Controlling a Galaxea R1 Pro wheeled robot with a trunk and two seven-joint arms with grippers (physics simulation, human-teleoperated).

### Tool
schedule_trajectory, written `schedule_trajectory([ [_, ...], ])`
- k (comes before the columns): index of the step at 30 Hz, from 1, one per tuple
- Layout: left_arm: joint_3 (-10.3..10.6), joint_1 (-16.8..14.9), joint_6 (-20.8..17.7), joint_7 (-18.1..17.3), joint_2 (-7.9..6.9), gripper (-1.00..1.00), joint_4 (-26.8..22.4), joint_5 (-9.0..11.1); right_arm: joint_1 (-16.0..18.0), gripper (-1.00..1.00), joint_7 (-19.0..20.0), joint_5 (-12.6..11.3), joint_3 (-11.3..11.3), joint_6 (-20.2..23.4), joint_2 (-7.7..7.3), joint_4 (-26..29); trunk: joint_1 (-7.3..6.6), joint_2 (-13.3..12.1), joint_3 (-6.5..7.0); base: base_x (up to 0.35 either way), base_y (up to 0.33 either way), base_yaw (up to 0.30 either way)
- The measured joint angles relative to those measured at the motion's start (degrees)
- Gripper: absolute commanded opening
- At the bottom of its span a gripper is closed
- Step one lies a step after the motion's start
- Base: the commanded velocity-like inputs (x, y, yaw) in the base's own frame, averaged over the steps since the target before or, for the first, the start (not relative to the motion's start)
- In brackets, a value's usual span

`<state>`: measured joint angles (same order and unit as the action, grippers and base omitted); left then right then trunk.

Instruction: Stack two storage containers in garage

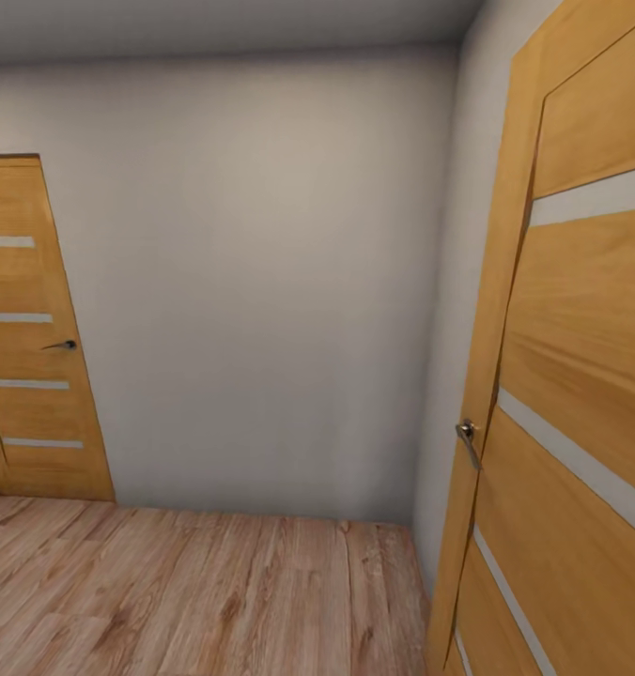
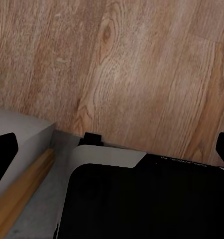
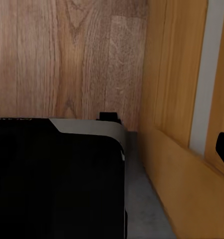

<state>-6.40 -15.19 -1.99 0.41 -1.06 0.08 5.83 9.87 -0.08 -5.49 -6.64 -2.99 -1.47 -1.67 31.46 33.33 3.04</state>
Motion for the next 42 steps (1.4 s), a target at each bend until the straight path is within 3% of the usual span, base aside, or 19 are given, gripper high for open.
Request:
schedule_trajectory([
  [42, 0.0, 0.0, 0.0, 0.01, -0.09, 1.0, 0.0, -0.01, 0.0, 1.0, 0.0, 0.08, 0.0, 0.05, 0.06, 0.0, -0.01, 0.01, 0.0, 0.198, 0.0, 0.0],
])
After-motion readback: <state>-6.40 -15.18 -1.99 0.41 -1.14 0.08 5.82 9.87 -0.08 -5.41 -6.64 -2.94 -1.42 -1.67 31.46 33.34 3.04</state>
